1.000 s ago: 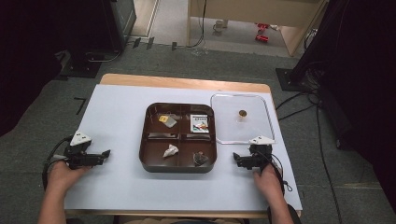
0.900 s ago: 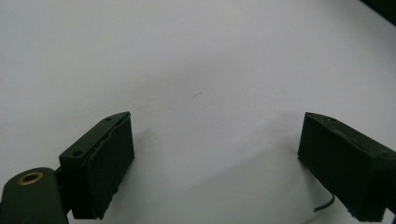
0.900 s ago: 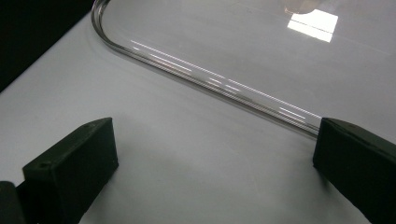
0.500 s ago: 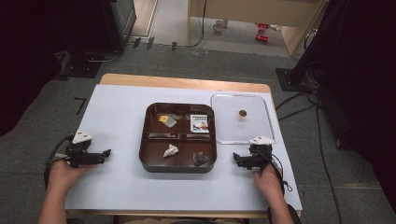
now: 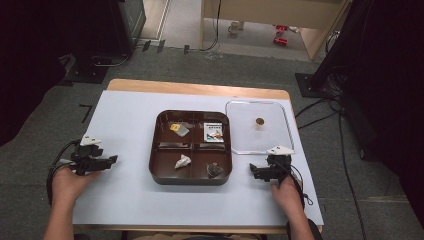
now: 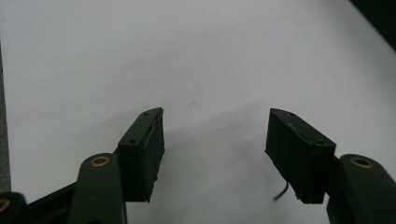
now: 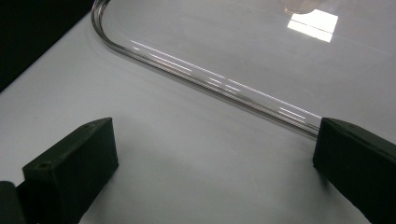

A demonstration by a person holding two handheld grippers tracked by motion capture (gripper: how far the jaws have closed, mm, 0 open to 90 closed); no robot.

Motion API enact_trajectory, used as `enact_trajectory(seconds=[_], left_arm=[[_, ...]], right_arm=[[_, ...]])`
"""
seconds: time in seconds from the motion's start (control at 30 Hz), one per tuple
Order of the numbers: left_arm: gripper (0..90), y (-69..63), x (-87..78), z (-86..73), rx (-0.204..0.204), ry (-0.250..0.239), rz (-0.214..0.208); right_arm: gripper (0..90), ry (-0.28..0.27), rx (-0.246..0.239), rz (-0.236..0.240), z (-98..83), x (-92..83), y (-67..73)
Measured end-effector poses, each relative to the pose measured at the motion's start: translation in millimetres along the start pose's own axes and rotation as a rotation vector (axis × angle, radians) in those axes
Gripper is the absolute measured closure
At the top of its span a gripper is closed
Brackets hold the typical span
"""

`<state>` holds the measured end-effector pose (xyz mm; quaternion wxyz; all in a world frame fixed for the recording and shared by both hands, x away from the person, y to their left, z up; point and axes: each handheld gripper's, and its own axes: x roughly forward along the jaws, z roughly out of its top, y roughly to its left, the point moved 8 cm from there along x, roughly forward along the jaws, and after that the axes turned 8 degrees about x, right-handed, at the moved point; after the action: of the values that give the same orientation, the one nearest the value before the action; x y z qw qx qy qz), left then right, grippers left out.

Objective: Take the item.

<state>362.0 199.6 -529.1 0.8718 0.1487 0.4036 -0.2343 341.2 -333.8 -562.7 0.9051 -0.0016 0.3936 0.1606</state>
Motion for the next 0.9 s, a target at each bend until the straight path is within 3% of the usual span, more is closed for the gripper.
enact_trajectory(seconds=[0.37,0.53,0.9], left_arm=[[42.4,-20.3,-8.0,24.7,0.069,-0.068,-0.047],[42.7,-29.2,-6.2,31.7,0.085,-0.07,-0.077],[41.6,-42.4,-2.9,49.1,0.132,-0.09,-0.1]], right_arm=[[0.0,0.0,0.0,0.0,0.0,0.0,0.0],[0.0,0.0,0.0,0.0,0.0,0.0,0.0],[0.0,0.0,0.0,-0.002,-0.1,-0.1,0.1]])
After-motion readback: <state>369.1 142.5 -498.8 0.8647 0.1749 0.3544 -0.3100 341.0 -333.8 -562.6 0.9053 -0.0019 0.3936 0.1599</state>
